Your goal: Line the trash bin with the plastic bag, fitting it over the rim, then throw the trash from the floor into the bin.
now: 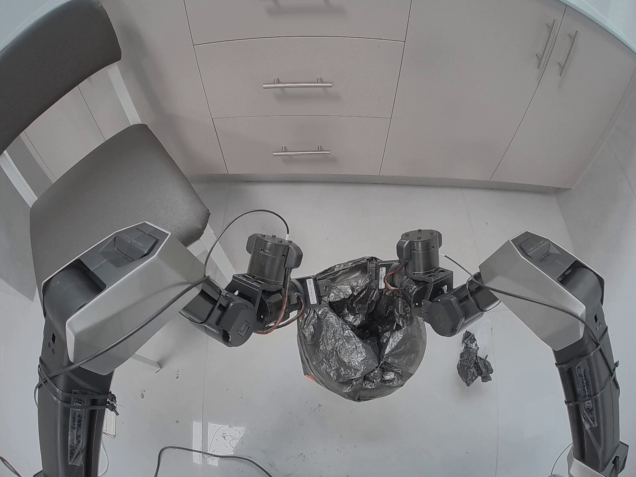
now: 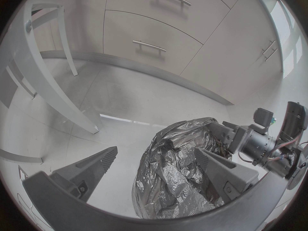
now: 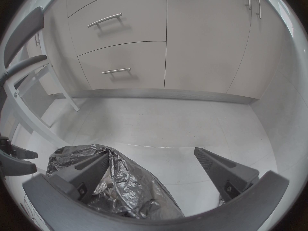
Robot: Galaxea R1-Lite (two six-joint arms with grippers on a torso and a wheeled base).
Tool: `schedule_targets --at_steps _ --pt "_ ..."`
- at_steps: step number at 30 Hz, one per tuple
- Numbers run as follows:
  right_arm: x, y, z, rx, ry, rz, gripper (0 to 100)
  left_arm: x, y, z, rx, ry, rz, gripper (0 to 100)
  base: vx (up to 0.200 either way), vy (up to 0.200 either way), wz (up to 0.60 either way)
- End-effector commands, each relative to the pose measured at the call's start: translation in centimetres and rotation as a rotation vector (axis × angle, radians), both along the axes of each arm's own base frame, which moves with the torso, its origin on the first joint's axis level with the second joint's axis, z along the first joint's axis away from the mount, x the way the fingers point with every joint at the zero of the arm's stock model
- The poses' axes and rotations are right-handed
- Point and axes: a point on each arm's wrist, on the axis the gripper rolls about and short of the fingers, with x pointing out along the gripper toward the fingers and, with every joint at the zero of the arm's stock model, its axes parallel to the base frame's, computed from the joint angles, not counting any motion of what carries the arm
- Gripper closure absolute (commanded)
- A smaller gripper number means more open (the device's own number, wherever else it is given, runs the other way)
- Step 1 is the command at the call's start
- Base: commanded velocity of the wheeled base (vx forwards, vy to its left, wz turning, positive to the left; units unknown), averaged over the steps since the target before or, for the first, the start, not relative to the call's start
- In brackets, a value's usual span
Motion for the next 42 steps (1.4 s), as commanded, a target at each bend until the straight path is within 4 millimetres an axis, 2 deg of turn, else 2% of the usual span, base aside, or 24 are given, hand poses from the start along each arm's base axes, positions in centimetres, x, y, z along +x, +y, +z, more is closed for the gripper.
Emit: schedule_targets --at_steps 1,8,18,21,23,26,27,29,33,39,42 --pt "1.0 0.4 -2.5 -0.013 0.024 -0.002 0 0.0 0.0 0.3 -0.003 -0.004 0.001 0 0.0 0.0 0.0" --pt "2.3 -0.2 -2.6 -0.013 0.029 -0.024 0 -0.2 -0.2 0.3 -0.003 -0.004 -0.006 0 0.0 0.0 0.0" --pt "2.5 -0.5 -2.6 -0.014 0.036 -0.031 0 -0.2 -0.2 0.2 -0.004 -0.002 -0.005 0 0.0 0.0 0.0" --pt "2.5 -0.6 -2.4 -0.01 0.032 -0.032 0 -0.2 -0.2 0.3 -0.006 -0.003 -0.005 0 0.0 0.0 0.0" --pt "2.5 -1.0 -1.3 -0.003 0.019 -0.041 0 -0.5 -0.2 0.3 -0.01 0.002 -0.005 0 0.0 0.0 0.0" --pt "1.3 -1.1 1.0 0.01 0.01 -0.034 0 -0.7 0.0 0.7 -0.012 0.0 -0.005 0 0.0 0.0 0.0" --pt "1.1 -1.1 1.3 0.012 0.008 -0.033 0 -0.7 0.0 0.7 -0.012 0.0 -0.005 0 0.0 0.0 0.0" --pt "0.0 -1.2 3.3 0.022 0.003 -0.028 0 -0.7 0.0 0.8 -0.014 -0.003 -0.005 0 0.0 0.0 0.0" --pt "-2.0 -2.1 5.2 0.035 0.033 -0.021 0 -0.9 0.0 1.1 -0.014 -0.003 -0.008 0 0.0 0.0 0.0" --pt "-6.0 -3.6 5.2 0.11 0.148 0.077 0 -1.1 -0.2 1.1 -0.012 -0.002 -0.013 0 0.0 0.0 0.0" --pt "-6.2 -4.3 4.4 0.113 0.167 0.063 0 -1.0 -0.2 1.0 -0.011 -0.001 -0.013 0 0.0 0.0 0.0"
